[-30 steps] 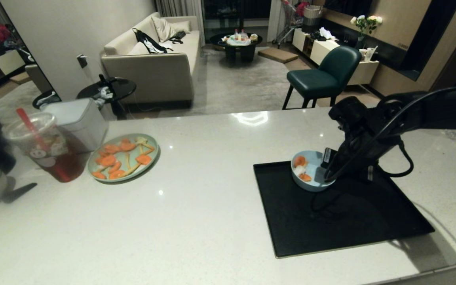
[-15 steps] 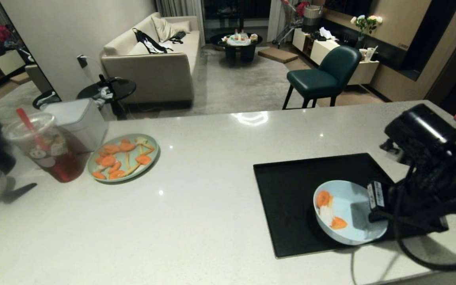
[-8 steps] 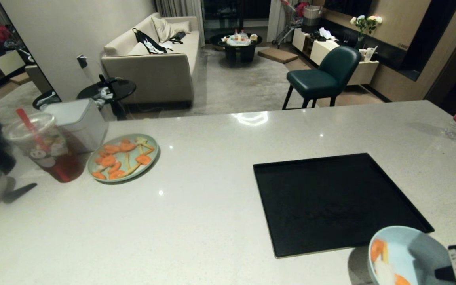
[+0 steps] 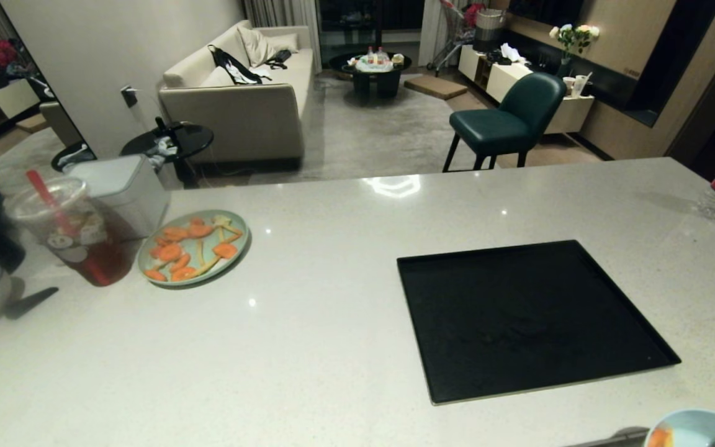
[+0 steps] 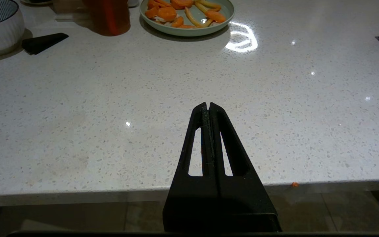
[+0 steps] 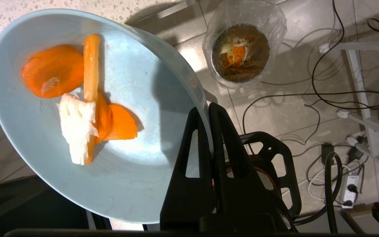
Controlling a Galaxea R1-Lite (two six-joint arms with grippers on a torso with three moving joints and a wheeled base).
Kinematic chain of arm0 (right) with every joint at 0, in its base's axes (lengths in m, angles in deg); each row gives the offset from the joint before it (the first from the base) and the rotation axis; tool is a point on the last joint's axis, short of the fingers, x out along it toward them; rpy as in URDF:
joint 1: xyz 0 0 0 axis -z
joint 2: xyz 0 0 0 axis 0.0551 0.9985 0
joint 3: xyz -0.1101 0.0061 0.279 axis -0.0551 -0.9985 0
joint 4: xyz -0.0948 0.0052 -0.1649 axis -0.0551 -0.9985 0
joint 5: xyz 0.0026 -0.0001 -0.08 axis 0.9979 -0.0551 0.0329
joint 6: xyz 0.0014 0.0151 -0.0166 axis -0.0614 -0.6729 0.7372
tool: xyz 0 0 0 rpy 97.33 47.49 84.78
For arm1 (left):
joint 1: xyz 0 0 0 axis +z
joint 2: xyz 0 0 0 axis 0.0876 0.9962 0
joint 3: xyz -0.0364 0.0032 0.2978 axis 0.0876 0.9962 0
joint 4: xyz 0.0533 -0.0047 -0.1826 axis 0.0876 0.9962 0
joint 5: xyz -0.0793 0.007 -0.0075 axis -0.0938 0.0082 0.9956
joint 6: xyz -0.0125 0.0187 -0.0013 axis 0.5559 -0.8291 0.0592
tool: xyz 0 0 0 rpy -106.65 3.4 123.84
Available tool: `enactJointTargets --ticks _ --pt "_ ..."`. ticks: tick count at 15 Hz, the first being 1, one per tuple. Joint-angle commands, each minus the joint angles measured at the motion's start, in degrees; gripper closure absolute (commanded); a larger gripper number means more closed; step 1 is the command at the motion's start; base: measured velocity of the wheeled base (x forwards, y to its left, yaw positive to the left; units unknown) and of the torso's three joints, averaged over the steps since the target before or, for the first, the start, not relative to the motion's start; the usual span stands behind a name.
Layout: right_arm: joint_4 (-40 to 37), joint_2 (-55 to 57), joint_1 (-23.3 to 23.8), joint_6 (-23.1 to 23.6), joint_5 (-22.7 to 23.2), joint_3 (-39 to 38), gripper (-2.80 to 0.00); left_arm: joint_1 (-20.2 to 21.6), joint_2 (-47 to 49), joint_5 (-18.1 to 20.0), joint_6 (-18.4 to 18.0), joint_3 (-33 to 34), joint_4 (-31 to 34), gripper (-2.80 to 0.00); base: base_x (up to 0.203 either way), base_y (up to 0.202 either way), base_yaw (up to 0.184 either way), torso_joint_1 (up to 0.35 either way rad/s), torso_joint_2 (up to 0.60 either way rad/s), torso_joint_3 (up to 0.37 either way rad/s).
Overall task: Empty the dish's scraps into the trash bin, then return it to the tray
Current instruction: Move the bowl over the trash can
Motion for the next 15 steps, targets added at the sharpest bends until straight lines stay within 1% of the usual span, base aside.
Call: enactJointTargets --ticks 1,4,11,15 --pt "-0.31 -3.13 0.01 -0.26 0.0 -0.82 0.0 0.02 0.06 -0.01 0.04 0.0 -0.02 0.0 0.0 0.0 0.0 0.0 0.0 0.0" --pt "-1.73 -5.72 -0.02 -0.17 0.09 -1.83 0.0 -0.06 0.06 -0.01 -0.03 0.0 -0.02 0.0 0.0 0.0 0.0 0.0 0.0 0.0" --pt "-2.18 -5.38 0.07 -0.26 0.19 -2.79 0.0 -0.03 0.06 -0.01 0.04 0.0 -0.02 0.0 0.0 0.0 0.0 0.0 0.0 0.0" --pt "-2.27 -5.55 -0.88 -0.17 0.36 -3.23 0.0 0.02 0.06 -0.01 0.04 0.0 -0.02 0.0 0.0 0.0 0.0 0.0 0.0 0.0"
